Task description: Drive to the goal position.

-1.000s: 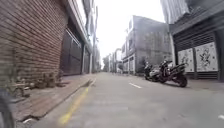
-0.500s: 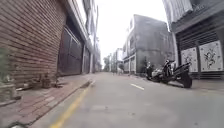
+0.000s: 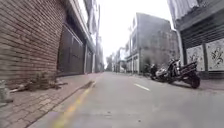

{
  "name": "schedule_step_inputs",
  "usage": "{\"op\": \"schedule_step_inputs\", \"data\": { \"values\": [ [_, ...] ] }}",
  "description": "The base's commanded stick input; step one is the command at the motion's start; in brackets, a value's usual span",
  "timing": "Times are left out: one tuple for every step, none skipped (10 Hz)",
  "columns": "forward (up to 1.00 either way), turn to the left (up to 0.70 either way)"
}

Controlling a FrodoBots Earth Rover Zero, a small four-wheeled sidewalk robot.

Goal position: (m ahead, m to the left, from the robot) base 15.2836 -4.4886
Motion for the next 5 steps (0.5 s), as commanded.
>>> {"op": "schedule_step_inputs", "data": {
  "values": [
    [0.50,0.00],
    [0.50,0.00],
    [0.50,0.00],
    [0.50,0.00],
    [0.50,0.26]
  ]
}}
